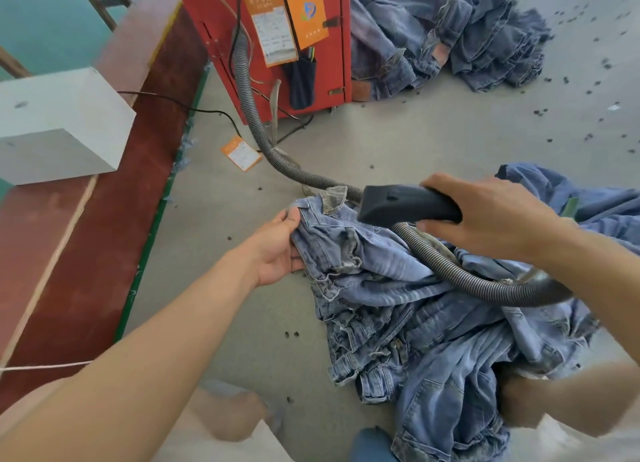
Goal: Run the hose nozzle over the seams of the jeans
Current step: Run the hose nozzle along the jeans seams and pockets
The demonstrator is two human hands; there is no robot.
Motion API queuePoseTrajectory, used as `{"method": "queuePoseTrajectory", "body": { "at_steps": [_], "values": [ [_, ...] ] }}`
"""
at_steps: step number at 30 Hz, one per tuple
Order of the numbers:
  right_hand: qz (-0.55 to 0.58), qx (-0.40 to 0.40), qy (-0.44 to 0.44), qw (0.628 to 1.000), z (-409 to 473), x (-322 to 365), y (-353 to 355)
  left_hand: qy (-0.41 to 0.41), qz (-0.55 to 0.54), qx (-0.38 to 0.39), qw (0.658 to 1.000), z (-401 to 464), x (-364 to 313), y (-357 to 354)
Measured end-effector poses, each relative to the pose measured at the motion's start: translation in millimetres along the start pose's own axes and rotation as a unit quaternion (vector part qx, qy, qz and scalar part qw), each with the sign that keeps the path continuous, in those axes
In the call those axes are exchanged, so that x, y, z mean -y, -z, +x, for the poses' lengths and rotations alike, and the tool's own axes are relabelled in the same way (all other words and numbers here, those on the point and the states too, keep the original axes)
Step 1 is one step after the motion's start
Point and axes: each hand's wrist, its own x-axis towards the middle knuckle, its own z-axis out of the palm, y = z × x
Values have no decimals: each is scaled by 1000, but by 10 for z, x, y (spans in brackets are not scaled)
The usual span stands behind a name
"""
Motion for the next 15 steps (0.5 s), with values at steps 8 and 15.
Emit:
{"method": "queuePoseTrajectory", "body": {
  "at_steps": [8, 15],
  "values": [
    [41, -47, 17, 998, -81, 35, 57, -90, -90, 145, 981, -46, -17, -108],
    [73, -59, 18, 995, -149, -61, 128, -70, 8, 42, 997, 90, 50, -302]
  ]
}}
